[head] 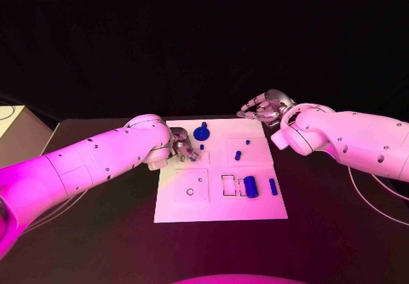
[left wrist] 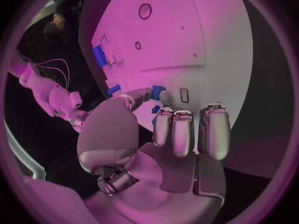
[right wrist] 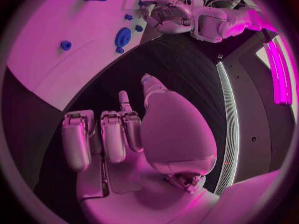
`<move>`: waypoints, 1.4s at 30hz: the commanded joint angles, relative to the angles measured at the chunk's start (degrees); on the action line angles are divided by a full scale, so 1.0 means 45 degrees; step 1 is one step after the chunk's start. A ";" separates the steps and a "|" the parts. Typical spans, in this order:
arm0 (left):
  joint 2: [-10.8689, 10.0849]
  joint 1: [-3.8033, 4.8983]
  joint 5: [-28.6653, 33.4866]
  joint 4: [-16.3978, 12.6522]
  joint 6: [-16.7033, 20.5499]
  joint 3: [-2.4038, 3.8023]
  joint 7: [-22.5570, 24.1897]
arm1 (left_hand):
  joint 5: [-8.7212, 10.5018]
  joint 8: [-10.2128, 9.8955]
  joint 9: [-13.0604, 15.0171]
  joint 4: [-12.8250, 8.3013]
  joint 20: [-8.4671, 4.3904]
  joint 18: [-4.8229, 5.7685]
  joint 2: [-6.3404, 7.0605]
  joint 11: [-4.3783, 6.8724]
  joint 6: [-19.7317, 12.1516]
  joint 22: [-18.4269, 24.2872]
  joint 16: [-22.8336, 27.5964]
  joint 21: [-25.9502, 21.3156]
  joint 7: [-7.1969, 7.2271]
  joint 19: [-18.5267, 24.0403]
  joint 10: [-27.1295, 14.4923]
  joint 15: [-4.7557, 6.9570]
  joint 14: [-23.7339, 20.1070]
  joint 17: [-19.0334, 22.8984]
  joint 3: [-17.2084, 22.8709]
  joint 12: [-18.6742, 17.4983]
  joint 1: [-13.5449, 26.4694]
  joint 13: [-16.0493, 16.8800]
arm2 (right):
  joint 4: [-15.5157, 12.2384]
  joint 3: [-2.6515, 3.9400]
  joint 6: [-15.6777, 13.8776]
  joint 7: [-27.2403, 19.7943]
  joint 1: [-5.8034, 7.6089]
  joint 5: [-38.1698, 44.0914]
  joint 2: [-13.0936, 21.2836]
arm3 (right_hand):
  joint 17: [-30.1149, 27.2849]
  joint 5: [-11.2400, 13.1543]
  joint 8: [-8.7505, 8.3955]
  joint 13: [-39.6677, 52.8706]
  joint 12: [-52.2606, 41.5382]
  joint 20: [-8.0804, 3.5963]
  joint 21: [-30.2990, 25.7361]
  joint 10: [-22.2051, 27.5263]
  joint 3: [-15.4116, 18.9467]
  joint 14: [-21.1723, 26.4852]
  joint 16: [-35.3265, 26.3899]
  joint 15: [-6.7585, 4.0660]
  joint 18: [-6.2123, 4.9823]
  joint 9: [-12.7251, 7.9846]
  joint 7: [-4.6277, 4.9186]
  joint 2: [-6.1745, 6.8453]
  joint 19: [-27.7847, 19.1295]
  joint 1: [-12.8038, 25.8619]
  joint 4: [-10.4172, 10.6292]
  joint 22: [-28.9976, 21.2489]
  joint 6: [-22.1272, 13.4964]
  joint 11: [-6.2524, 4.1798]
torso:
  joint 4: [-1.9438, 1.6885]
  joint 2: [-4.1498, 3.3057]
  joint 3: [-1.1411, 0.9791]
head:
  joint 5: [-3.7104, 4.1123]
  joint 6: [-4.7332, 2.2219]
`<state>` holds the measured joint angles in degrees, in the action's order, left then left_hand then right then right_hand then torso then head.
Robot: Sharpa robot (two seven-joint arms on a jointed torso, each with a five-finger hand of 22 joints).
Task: Assemble the parts on the task board
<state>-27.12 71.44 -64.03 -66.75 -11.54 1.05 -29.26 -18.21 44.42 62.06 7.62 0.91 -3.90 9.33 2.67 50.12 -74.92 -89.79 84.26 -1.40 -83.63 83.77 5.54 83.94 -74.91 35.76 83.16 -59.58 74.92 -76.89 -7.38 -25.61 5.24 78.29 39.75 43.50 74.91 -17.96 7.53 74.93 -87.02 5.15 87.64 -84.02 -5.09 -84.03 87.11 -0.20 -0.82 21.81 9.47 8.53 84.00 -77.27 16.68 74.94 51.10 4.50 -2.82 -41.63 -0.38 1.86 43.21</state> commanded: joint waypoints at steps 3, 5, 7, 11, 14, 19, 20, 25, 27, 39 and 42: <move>0.0098 -0.0264 -0.0121 0.0022 -0.0636 -0.0173 -0.0167 | 0.0310 -0.0121 0.0049 0.0169 -0.0083 0.0239 -0.0024 0.0032 0.0067 -0.0186 -0.0047 -0.0006 0.0088 -0.0035 -0.0022 0.0074 0.1347 -0.3354 -0.0289 -0.0066 0.0076 0.0737 | -0.0046 0.0005 0.0090 -0.0123 -0.0001 0.0073 0.0012 | 0.1894 -0.0008 0.0049 0.2726 0.0044 0.0071 -0.0056 -0.0610 -0.0076 -0.0987 -0.0077 0.0024 0.0021 0.0011 -0.0005 0.0036 0.1136 0.0139 -0.0029 0.2781 -0.0124 0.0011 | -0.0002 -0.0003 -0.0002 | -0.0009 -0.0007; 0.0097 -0.0265 -0.0189 0.0024 -0.0624 -0.0174 -0.0165 | 0.0397 -0.0148 0.0077 0.0273 -0.0080 0.0238 0.0001 0.0028 0.0089 -0.0183 -0.0047 -0.0010 0.0084 -0.0033 -0.0024 0.0070 0.1347 -0.3354 -0.0415 -0.0068 0.0104 0.0741 | -0.0056 0.0005 0.0095 -0.0129 -0.0001 0.0072 0.0013 | 0.1894 -0.0008 0.0049 0.2726 0.0044 0.0071 -0.0056 -0.0610 -0.0076 -0.0987 -0.0077 0.0024 0.0021 0.0011 -0.0005 0.0036 0.1136 0.0139 -0.0029 0.2781 -0.0124 0.0011 | -0.0001 -0.0001 -0.0002 | -0.0007 -0.0003; 0.0092 -0.0265 -0.0253 0.0030 -0.0610 -0.0176 -0.0164 | 0.0426 -0.0157 0.0088 0.0310 -0.0079 0.0240 0.0014 0.0025 0.0097 -0.0193 -0.0047 -0.0007 0.0083 -0.0038 -0.0030 0.0069 0.1347 -0.3354 -0.0464 -0.0074 0.0116 0.0733 | -0.0064 0.0005 0.0095 -0.0134 -0.0002 0.0071 0.0015 | 0.1894 -0.0008 0.0049 0.2726 0.0044 0.0071 -0.0056 -0.0610 -0.0076 -0.0987 -0.0077 0.0024 0.0021 0.0011 -0.0005 0.0036 0.1136 0.0139 -0.0029 0.2781 -0.0124 0.0011 | -0.0005 0.0000 -0.0004 | -0.0002 -0.0004; 0.0067 -0.0271 -0.0321 0.0053 -0.0600 -0.0177 -0.0165 | 0.0630 -0.0205 0.0150 0.0526 -0.0075 0.0237 0.0048 0.0022 0.0141 -0.0180 -0.0047 -0.0019 0.0078 -0.0032 -0.0036 0.0065 0.1347 -0.3354 -0.0744 -0.0082 0.0159 0.0734 | -0.0075 0.0005 0.0094 -0.0139 -0.0002 0.0070 0.0022 | 0.1894 -0.0008 0.0049 0.2726 0.0044 0.0071 -0.0056 -0.0610 -0.0076 -0.0987 -0.0077 0.0024 0.0021 0.0011 -0.0005 0.0036 0.1136 0.0139 -0.0029 0.2781 -0.0124 0.0011 | 0.0001 0.0003 -0.0002 | -0.0003 -0.0026; 0.0035 -0.0278 -0.0364 0.0058 -0.0564 -0.0177 -0.0165 | 0.0695 -0.0217 0.0167 0.0575 -0.0075 0.0237 0.0039 0.0023 0.0152 -0.0184 -0.0047 -0.0019 0.0080 -0.0034 -0.0038 0.0065 0.1347 -0.3354 -0.0804 -0.0085 0.0152 0.0732 | -0.0080 0.0005 0.0092 -0.0142 -0.0003 0.0070 0.0028 | 0.1894 -0.0008 0.0049 0.2726 0.0044 0.0071 -0.0056 -0.0610 -0.0076 -0.0987 -0.0077 0.0024 0.0021 0.0011 -0.0005 0.0036 0.1136 0.0139 -0.0029 0.2781 -0.0124 0.0011 | 0.0008 -0.0003 -0.0001 | 0.0000 -0.0051; -0.0043 -0.0298 -0.0398 0.0017 -0.0438 -0.0170 -0.0162 | 0.0734 -0.0226 0.0179 0.0608 -0.0075 0.0237 -0.0007 0.0026 0.0163 -0.0182 -0.0047 -0.0021 0.0086 -0.0033 -0.0031 0.0066 0.1347 -0.3354 -0.0824 -0.0078 0.0123 0.0745 | -0.0084 0.0005 0.0094 -0.0144 -0.0005 0.0070 0.0041 | 0.1893 0.0005 0.0054 0.2722 0.0049 0.0071 -0.0065 -0.0605 -0.0076 -0.0986 -0.0078 0.0025 0.0019 0.0013 -0.0005 0.0045 0.1133 0.0157 -0.0025 0.2772 -0.0127 0.0012 | 0.0014 -0.0007 -0.0002 | 0.0018 -0.0056; -0.0055 -0.0301 -0.0399 0.0006 -0.0418 -0.0168 -0.0161 | 0.0734 -0.0226 0.0179 0.0608 -0.0075 0.0237 -0.0007 0.0026 0.0163 -0.0182 -0.0047 -0.0021 0.0086 -0.0033 -0.0031 0.0066 0.1347 -0.3354 -0.0824 -0.0078 0.0123 0.0745 | -0.0084 0.0005 0.0095 -0.0143 -0.0005 0.0070 0.0043 | 0.1893 0.0005 0.0054 0.2722 0.0049 0.0071 -0.0065 -0.0605 -0.0076 -0.0986 -0.0078 0.0025 0.0019 0.0013 -0.0005 0.0045 0.1133 0.0157 -0.0025 0.2772 -0.0127 0.0012 | 0.0012 -0.0006 0.0000 | 0.0020 -0.0056; -0.0121 -0.0317 -0.0399 -0.0061 -0.0353 -0.0138 -0.0158 | 0.0914 -0.0256 0.0218 0.0693 -0.0077 0.0236 -0.0083 0.0031 0.0182 -0.0180 -0.0047 -0.0026 0.0090 -0.0033 -0.0029 0.0070 0.1347 -0.3354 -0.0916 -0.0081 0.0049 0.0749 | -0.0078 0.0005 0.0100 -0.0141 -0.0010 0.0070 0.0050 | 0.1893 0.0005 0.0054 0.2722 0.0049 0.0071 -0.0065 -0.0605 -0.0076 -0.0986 -0.0078 0.0025 0.0019 0.0013 -0.0005 0.0045 0.1133 0.0157 -0.0025 0.2772 -0.0127 0.0012 | 0.0010 -0.0014 0.0000 | 0.0025 -0.0073; -0.0160 -0.0322 -0.0391 -0.0090 -0.0352 -0.0124 -0.0158 | 0.1620 -0.0327 0.0305 0.0907 -0.0075 0.0237 -0.0140 0.0028 0.0217 -0.0189 -0.0047 -0.0030 0.0087 -0.0037 -0.0023 0.0067 0.1347 -0.3354 -0.1193 -0.0082 -0.0052 0.0766 | -0.0073 0.0005 0.0103 -0.0140 -0.0019 0.0070 0.0050 | 0.1893 0.0005 0.0054 0.2722 0.0049 0.0071 -0.0065 -0.0605 -0.0076 -0.0986 -0.0078 0.0025 0.0019 0.0013 -0.0005 0.0045 0.1133 0.0157 -0.0025 0.2772 -0.0127 0.0012 | -0.0001 -0.0010 0.0000 | 0.0025 -0.0072; -0.0391 -0.0331 -0.0179 -0.0295 -0.0332 -0.0057 -0.0156 | 0.3378 -0.0528 0.0515 0.1451 -0.0062 0.0239 -0.0245 0.0010 0.0296 -0.0223 -0.0047 -0.0038 0.0068 -0.0049 -0.0030 0.0053 0.1347 -0.3354 -0.1775 -0.0110 -0.0403 0.0770 | -0.0045 0.0004 0.0127 -0.0126 -0.0069 0.0070 0.0062 | 0.1886 0.0009 0.0062 0.2733 0.0036 0.0072 -0.0073 -0.0617 -0.0086 -0.0984 -0.0083 0.0025 0.0017 0.0016 -0.0005 0.0033 0.1131 0.0178 -0.0021 0.2766 -0.0129 0.0012 | -0.0016 0.0003 0.0009 | 0.0019 -0.0056; -0.0437 -0.0332 -0.0128 -0.0357 -0.0324 -0.0047 -0.0154 | 0.3392 -0.0544 0.0531 0.1534 -0.0059 0.0238 -0.0208 0.0002 0.0301 -0.0215 -0.0047 -0.0043 0.0057 -0.0045 -0.0027 0.0049 0.1347 -0.3354 -0.1852 -0.0107 -0.0372 0.0779 | -0.0040 0.0004 0.0132 -0.0123 -0.0077 0.0070 0.0064 | 0.1886 0.0009 0.0062 0.2733 0.0036 0.0072 -0.0073 -0.0617 -0.0086 -0.0984 -0.0083 0.0025 0.0017 0.0016 -0.0005 0.0033 0.1131 0.0178 -0.0021 0.2766 -0.0129 0.0012 | -0.0006 0.0004 0.0012 | 0.0010 -0.0056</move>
<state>-28.92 70.74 -64.76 -68.45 -10.85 1.36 -28.52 -3.14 42.23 64.39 14.50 0.92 -3.90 7.88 2.66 51.23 -74.91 -89.79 84.26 -1.10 -83.64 83.75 5.52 83.94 -74.91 27.77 82.92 -61.04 74.92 -77.09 -7.38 -25.55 5.11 77.98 39.74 43.75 74.91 -17.96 7.53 74.91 -87.03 5.15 87.64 -84.02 -5.09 -84.03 87.11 -0.21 -0.82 21.79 9.40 8.75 84.00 -77.06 16.68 74.91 50.77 4.50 -2.87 -41.64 -0.35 1.93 42.96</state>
